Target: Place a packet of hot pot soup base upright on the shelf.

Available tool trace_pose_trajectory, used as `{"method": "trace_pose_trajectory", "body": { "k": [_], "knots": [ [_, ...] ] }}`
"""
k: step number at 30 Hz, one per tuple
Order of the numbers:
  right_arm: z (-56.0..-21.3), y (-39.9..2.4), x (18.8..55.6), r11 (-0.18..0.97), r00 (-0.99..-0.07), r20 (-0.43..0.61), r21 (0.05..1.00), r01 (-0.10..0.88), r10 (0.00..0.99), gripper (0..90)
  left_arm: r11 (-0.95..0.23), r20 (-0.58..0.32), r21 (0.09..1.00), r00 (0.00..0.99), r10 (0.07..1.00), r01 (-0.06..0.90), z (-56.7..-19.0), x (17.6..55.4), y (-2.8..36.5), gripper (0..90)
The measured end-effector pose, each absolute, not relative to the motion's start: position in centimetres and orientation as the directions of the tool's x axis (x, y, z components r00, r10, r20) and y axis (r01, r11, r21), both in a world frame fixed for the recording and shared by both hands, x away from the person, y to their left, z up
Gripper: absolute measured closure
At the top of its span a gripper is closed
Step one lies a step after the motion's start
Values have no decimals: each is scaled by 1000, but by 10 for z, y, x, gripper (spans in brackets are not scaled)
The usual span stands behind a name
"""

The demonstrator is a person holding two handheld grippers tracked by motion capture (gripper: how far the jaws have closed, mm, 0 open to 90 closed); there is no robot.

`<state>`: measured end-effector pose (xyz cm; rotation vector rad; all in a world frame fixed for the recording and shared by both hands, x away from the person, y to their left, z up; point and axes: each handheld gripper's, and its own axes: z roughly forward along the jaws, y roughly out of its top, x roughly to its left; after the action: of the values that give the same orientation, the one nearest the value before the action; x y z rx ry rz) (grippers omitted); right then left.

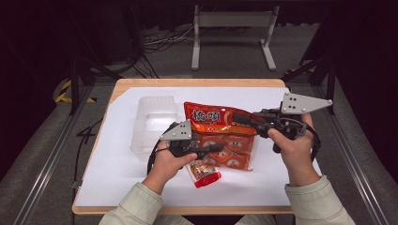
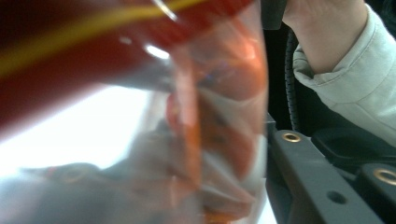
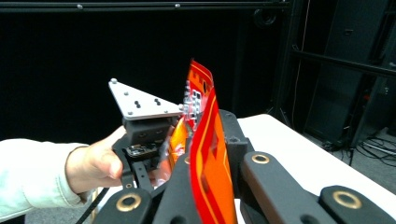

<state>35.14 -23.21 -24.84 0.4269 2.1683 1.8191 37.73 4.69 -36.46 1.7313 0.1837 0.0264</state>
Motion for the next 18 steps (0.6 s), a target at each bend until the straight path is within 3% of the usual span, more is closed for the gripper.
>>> {"method": "trace_pose_trajectory", "body": {
  "k": [6,13,15,16,18],
  "knots": [
    [-248,-231,350,182,-917,-44,983,31,396,900,-165,-105,978,984,145,128,-362,374,49,707],
    [-245,-233,347,202,-902,-72,979,18,426,838,-175,-98,976,983,158,125,-357,372,51,708],
    [-245,-236,346,202,-893,-73,979,20,444,788,-173,-98,977,982,161,126,-356,373,52,708],
    [-244,-240,347,191,-885,-65,981,27,460,711,-162,-100,978,981,168,128,-356,375,54,708],
    [-245,-245,348,171,-886,-36,984,49,463,640,-150,-108,979,979,176,135,-356,375,55,708]
  ]
}}
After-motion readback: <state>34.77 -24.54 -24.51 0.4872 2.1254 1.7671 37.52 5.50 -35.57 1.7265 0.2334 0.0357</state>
